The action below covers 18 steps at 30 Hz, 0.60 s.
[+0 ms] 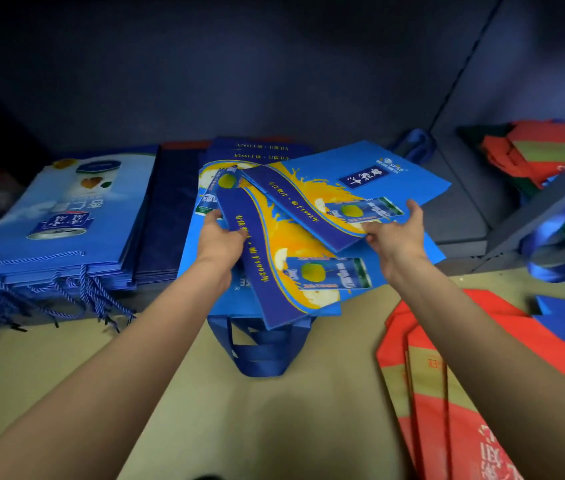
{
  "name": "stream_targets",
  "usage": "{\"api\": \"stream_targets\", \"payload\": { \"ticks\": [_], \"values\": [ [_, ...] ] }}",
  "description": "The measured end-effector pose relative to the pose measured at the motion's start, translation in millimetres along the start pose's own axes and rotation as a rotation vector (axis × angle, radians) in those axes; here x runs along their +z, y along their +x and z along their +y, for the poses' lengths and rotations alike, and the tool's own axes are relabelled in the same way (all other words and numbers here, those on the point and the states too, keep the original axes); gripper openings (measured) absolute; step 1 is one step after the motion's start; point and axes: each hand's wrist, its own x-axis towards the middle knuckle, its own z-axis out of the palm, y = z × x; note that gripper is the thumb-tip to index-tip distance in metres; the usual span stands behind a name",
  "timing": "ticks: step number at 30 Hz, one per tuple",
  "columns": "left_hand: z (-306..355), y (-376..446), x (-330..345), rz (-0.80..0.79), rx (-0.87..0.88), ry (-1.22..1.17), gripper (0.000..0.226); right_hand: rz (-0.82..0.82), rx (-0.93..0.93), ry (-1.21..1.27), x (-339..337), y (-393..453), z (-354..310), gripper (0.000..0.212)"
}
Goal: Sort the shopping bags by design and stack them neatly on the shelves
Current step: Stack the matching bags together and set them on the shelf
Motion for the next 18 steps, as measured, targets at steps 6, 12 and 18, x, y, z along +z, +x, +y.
{"api": "stream_targets", "payload": {
  "ticks": [6,12,18],
  "values": [
    [0.2,-2.6,-39.8,0.109,-0.04,-0.111,0.039,0.01,-0.129,-0.06,-44.2,-51.4,9.6,0.075],
    [0.6,-22.5,-53.4,-0.017,-0.156,-0.086,0.045,0.062,-0.194,-0.26,-33.4,-62.7,0.8,0.078],
    [-7.3,-45.7,-49.4,-0.116,-0.068,-0.102,0.049,-0.149,-0.183,-0.569,5.2,-113.4,44.7,0.077]
  ]
}}
